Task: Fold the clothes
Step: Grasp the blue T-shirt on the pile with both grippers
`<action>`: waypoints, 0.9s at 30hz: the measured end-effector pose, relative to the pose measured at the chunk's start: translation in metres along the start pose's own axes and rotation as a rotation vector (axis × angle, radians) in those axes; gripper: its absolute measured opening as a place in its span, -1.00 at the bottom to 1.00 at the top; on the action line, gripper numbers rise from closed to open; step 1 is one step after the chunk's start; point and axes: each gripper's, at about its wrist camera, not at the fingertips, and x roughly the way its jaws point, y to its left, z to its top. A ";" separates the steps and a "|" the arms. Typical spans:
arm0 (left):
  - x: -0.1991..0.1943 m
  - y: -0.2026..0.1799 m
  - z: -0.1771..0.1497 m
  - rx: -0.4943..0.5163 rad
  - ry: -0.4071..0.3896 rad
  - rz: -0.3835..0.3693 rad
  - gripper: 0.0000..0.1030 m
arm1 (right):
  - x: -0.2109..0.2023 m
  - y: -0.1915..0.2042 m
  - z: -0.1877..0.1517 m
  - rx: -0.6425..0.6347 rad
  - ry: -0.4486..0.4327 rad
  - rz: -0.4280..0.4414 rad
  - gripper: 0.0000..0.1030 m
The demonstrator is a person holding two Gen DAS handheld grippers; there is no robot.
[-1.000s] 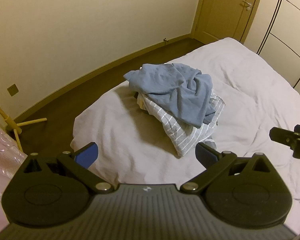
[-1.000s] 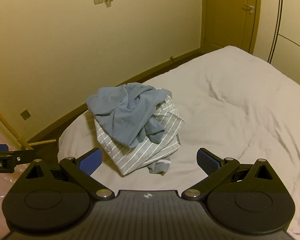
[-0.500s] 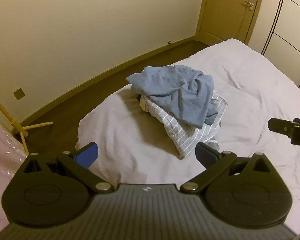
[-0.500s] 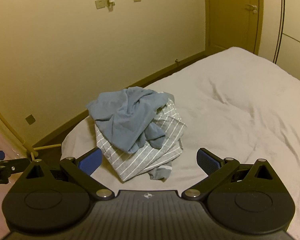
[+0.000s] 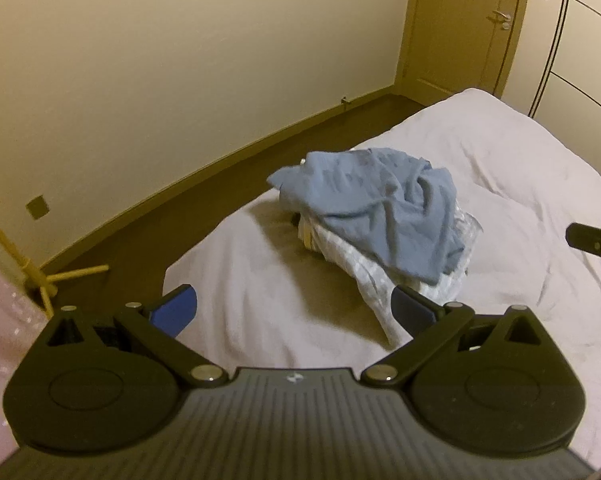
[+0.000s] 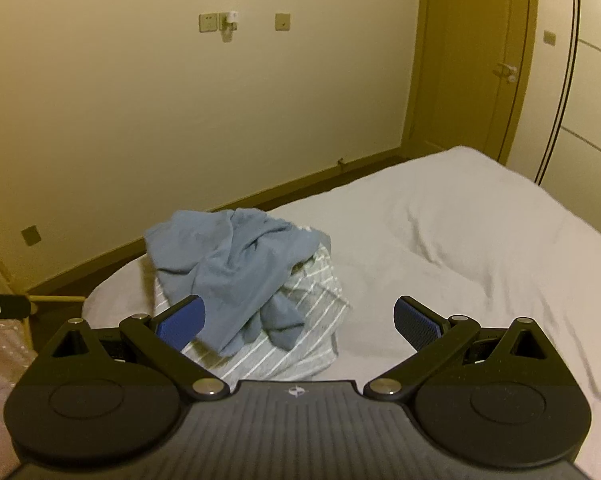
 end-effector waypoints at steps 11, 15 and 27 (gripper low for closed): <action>0.151 0.029 0.074 0.169 0.028 -0.124 0.72 | 0.105 0.036 0.029 -0.061 0.135 0.016 0.56; 0.213 0.037 0.095 0.189 0.086 -0.165 0.71 | 0.144 0.042 0.035 -0.071 0.186 0.006 0.56; 0.282 0.040 0.102 0.147 0.180 -0.312 -0.92 | 0.240 0.022 0.049 0.082 0.309 0.031 0.04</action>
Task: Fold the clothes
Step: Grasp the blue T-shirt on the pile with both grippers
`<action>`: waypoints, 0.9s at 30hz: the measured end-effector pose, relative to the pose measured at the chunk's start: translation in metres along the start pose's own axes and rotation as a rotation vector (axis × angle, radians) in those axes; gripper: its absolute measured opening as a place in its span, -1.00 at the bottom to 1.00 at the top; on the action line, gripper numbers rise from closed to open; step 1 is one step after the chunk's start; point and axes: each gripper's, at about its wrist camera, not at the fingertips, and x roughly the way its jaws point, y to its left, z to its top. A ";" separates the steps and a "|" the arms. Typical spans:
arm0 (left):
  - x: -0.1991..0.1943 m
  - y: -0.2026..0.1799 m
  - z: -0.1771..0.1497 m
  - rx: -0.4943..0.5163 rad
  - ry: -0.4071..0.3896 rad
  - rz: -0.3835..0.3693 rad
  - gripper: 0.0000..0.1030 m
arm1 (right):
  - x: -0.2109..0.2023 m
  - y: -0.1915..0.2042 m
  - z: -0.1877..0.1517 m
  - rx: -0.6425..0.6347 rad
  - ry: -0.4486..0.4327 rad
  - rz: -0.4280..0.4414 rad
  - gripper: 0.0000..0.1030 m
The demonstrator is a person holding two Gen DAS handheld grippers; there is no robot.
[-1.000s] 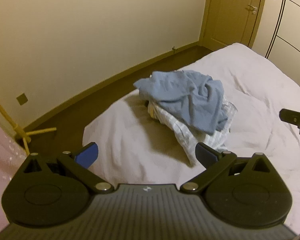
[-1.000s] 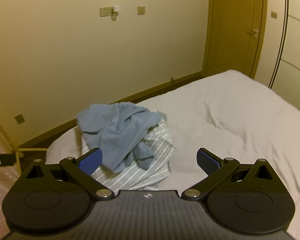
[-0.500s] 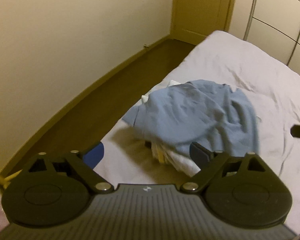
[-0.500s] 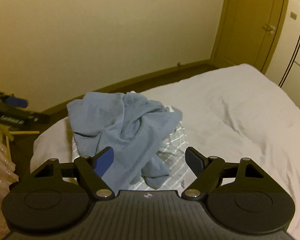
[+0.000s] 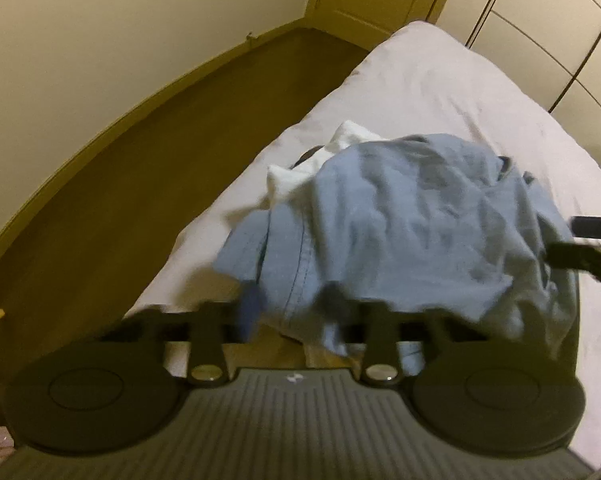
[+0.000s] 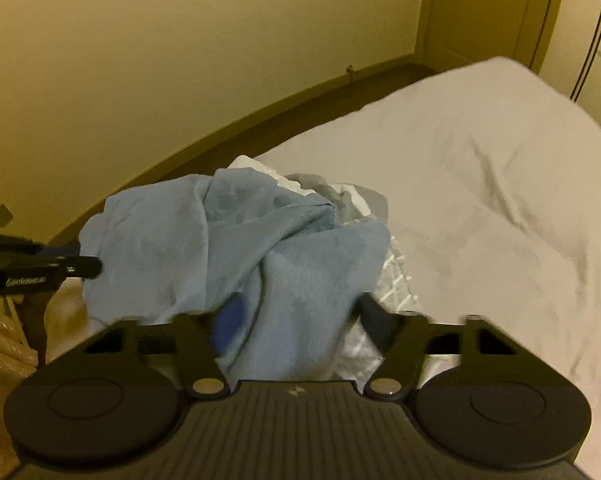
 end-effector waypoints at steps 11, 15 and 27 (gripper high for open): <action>-0.057 -0.027 0.033 0.152 -0.197 -0.014 -0.96 | -0.083 -0.001 -0.001 -0.013 -0.175 -0.037 -0.98; -0.088 -0.053 0.047 0.208 -0.275 -0.072 -0.96 | -0.139 -0.015 -0.013 0.030 -0.268 -0.079 -0.99; -0.161 -0.254 0.025 0.486 -0.395 -0.416 -0.97 | -0.325 -0.100 -0.172 0.321 -0.418 -0.441 -0.99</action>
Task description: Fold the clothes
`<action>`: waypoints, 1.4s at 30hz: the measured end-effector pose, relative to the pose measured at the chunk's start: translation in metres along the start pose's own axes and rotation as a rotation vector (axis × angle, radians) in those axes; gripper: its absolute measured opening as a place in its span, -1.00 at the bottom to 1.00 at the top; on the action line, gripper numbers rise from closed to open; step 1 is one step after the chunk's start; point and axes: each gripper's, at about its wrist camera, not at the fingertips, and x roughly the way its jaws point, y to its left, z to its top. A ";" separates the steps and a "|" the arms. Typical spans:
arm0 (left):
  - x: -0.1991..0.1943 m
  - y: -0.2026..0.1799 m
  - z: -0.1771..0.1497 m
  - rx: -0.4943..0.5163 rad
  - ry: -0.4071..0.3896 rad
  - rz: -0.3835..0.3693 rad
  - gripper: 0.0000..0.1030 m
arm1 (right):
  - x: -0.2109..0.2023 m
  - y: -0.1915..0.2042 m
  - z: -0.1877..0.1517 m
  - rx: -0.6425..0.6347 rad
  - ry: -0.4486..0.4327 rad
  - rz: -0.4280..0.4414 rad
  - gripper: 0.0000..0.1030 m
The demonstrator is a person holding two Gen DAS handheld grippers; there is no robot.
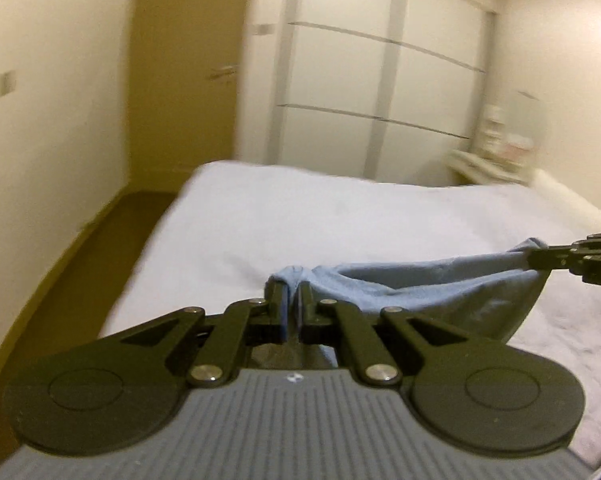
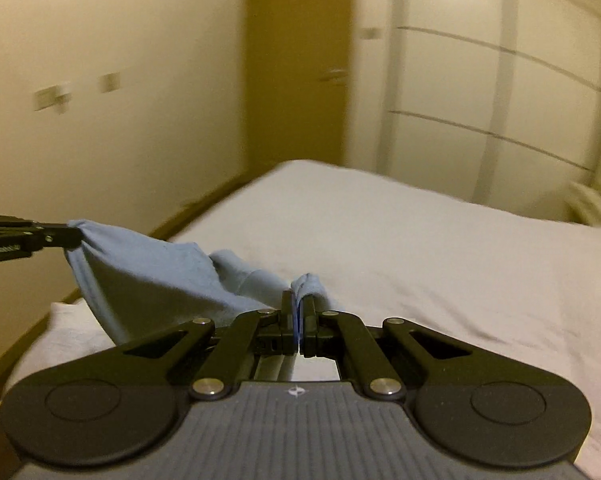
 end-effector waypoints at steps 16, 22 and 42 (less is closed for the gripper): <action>0.101 -0.386 -0.068 0.276 0.240 -0.416 -0.53 | -0.154 -0.274 -0.200 0.280 0.189 -0.493 -0.31; 0.115 -0.383 -0.112 0.315 0.398 -0.361 -0.33 | -0.141 -0.285 -0.239 0.328 0.275 -0.402 -0.11; 0.266 -0.319 -0.232 0.511 0.677 -0.422 -0.32 | 0.086 -0.264 -0.258 -0.333 0.629 0.035 0.26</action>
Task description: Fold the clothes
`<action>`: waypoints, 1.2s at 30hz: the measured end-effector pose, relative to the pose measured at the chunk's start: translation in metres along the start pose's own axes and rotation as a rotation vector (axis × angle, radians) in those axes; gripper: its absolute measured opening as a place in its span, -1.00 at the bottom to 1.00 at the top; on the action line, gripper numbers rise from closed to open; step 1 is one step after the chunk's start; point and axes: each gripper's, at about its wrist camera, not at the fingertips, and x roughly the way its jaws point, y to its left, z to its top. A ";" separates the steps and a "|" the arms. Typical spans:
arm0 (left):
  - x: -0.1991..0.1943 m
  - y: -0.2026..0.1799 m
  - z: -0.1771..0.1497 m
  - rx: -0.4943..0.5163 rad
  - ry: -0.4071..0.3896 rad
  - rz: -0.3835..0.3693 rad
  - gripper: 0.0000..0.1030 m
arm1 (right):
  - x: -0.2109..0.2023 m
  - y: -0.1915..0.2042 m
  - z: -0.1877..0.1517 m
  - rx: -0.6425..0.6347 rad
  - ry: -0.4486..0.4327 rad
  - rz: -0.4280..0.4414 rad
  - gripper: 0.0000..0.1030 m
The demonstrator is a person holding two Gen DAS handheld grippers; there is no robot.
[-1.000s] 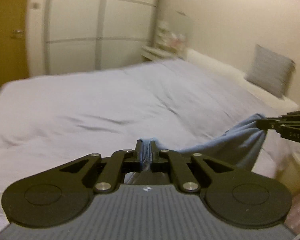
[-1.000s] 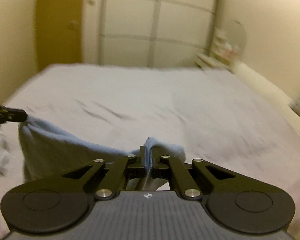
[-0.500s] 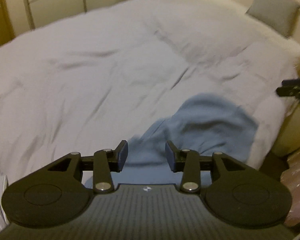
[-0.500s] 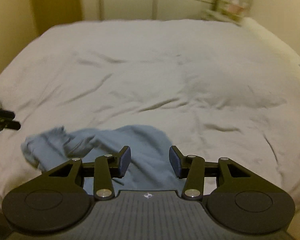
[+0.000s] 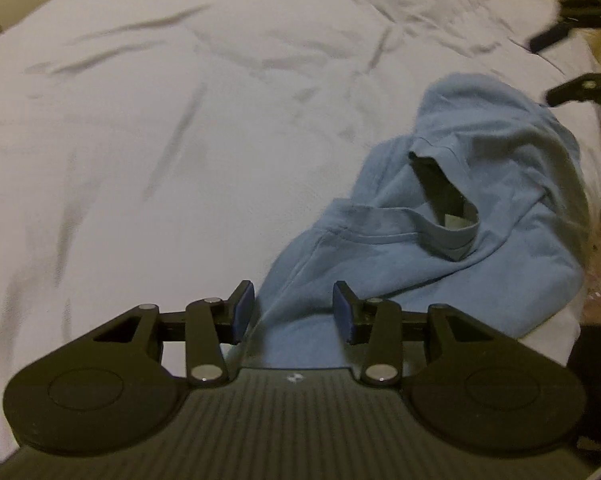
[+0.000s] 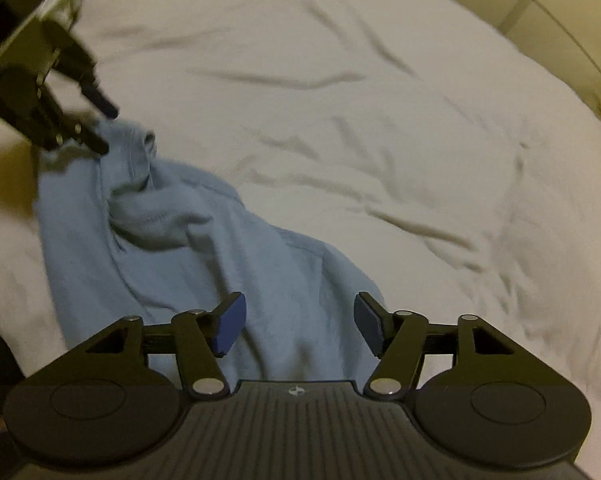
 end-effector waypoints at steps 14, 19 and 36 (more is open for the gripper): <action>-0.076 -0.044 0.014 -0.126 -0.060 0.004 -1.00 | 0.016 -0.011 0.022 -0.017 -0.043 0.277 0.28; -0.098 -0.077 0.024 -0.128 -0.077 0.011 -1.00 | -0.003 -0.015 -0.002 0.215 -0.018 0.401 0.28; -0.118 -0.082 -0.063 0.256 -0.057 -0.316 -0.94 | -0.011 0.120 -0.029 1.178 -0.048 0.504 0.36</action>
